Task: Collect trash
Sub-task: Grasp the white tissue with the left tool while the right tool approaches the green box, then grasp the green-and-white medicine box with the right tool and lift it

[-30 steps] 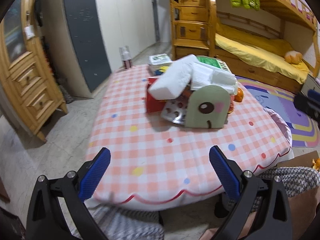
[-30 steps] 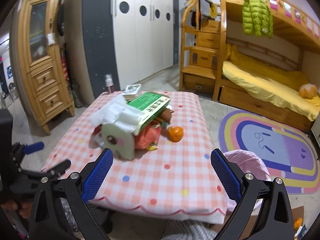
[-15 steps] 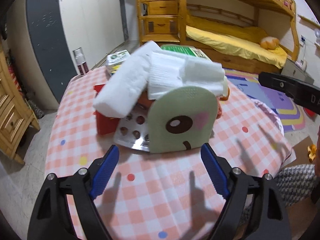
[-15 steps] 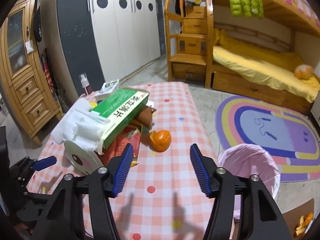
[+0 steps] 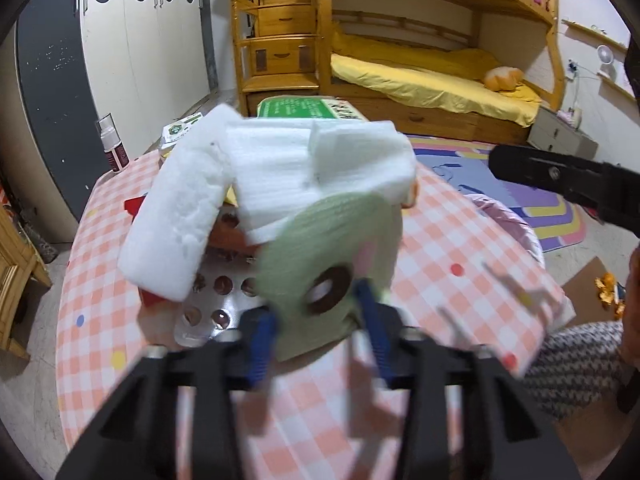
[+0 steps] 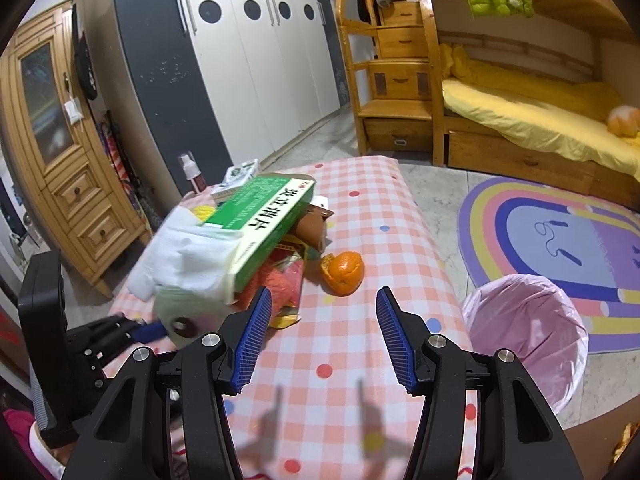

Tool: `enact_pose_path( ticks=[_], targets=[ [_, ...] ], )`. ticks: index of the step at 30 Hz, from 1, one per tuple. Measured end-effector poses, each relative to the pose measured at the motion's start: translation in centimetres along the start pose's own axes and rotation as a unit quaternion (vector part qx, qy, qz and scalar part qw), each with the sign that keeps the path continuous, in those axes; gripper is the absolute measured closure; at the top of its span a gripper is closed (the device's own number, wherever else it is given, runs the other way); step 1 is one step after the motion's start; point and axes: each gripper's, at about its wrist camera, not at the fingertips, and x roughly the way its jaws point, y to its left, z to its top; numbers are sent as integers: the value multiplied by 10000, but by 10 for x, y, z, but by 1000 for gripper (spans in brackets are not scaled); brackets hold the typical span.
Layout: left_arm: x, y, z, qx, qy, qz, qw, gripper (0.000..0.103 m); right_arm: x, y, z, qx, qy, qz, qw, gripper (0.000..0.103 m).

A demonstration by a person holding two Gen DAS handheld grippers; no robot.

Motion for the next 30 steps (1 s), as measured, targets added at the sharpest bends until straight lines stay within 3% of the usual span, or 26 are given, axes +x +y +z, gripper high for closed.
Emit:
enact_pose_path(
  ticks=[4,9,16,19,26,28,30],
  targets=[
    [-28,-6,-16,-53,-121,-259,9996,96,-20,10,-6,-109,-98,40,9999,48],
    [-61,-18,-34,-113,-333,-317,9989,98,-38,18,-15,-251,-158,-47,9995,48],
    [-102,-12,-55,-367,-675,321,9965,99,-52,25,-24,-389,-105,-153,9991,47],
    [-118,-7,-57,-280,-869,846,9922,99,-50,28,-28,-372,-27,-144,9992,47],
    [-130,31,-51,-602,-1018,1462,9822,99,-38,46,-27,-670,-33,35,9977,47],
    [-125,37,-45,-652,-1055,1541,9802,99,-28,54,-23,-818,-59,106,9966,37],
    [-118,42,-36,-638,-1084,1621,9787,99,-18,60,-20,-938,-91,110,9955,17]
  ],
)
